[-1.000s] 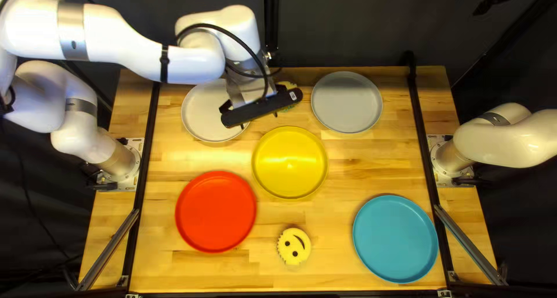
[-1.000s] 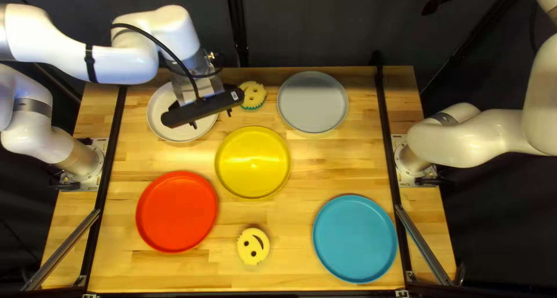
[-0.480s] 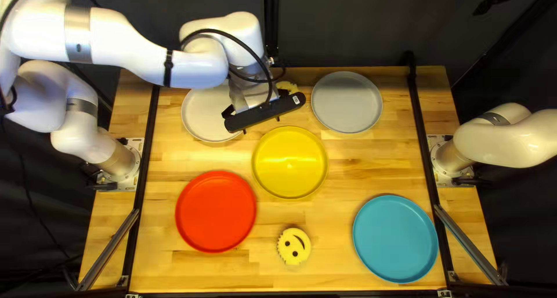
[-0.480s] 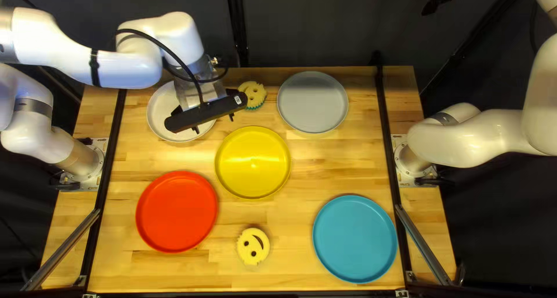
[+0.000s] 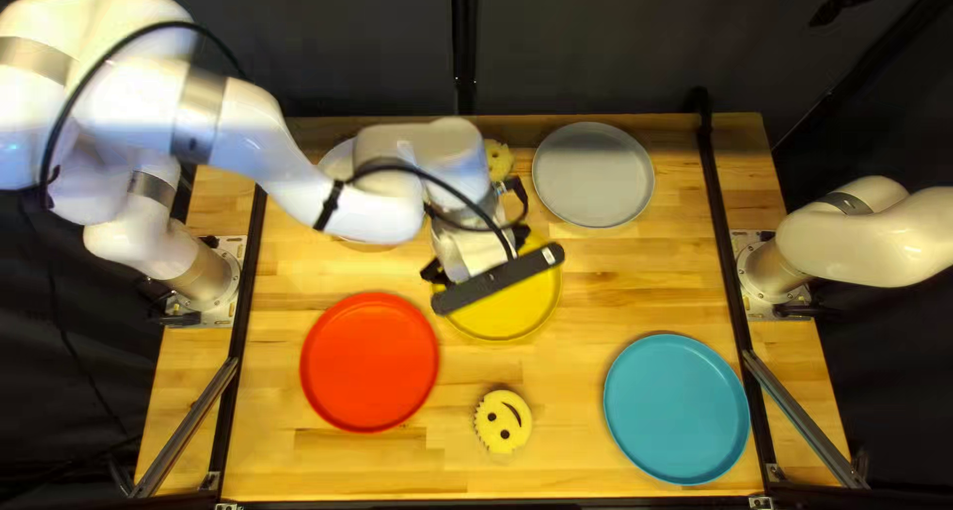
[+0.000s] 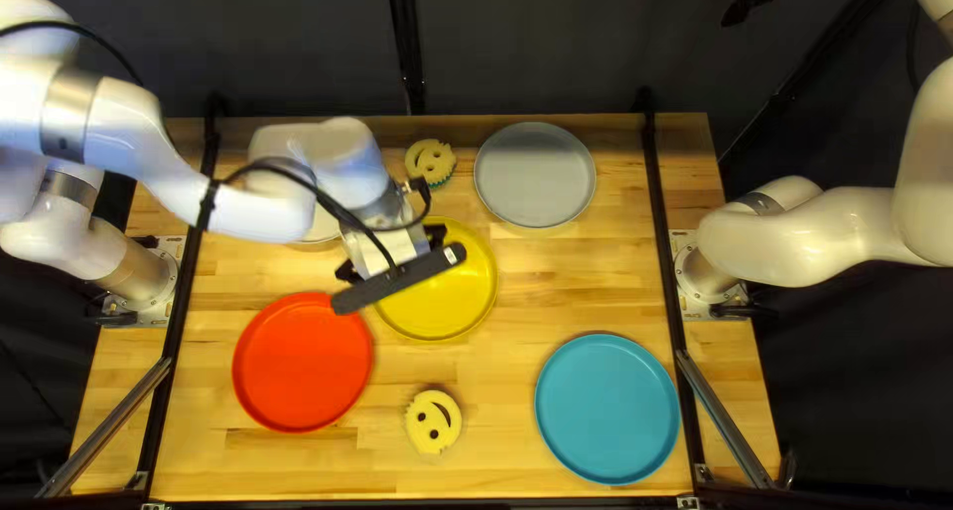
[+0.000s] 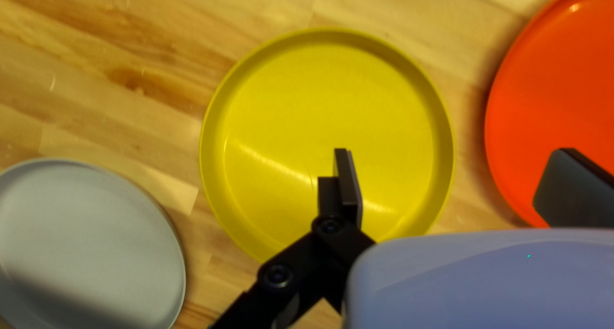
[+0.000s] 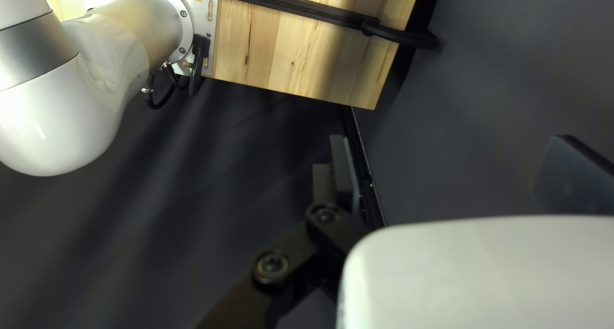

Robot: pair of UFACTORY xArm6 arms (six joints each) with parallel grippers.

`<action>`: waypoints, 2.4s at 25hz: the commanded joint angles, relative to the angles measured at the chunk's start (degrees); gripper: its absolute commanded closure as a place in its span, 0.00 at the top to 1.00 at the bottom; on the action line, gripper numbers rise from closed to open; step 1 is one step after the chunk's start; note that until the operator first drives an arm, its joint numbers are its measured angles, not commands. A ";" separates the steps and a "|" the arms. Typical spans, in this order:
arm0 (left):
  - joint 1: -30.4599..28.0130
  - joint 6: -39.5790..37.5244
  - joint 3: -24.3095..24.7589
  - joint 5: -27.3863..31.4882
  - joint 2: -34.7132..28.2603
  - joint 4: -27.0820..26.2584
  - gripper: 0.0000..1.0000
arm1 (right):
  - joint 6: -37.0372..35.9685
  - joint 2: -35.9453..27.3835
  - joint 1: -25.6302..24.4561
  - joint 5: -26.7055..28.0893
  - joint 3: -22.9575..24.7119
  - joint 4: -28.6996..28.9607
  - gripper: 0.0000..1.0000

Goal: Pick up sponge and scrub the plate

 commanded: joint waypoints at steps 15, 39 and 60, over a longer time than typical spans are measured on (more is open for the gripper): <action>-13.20 -18.64 0.72 -16.80 9.67 19.67 1.00 | 0.00 0.00 0.00 0.00 0.00 0.00 1.00; -18.55 -23.57 -8.37 -17.83 21.08 17.89 1.00 | 0.00 0.00 0.00 0.00 0.00 0.00 1.00; -18.80 -35.37 -4.78 -23.76 22.72 31.38 0.96 | 0.00 0.00 0.00 0.00 0.00 0.00 1.00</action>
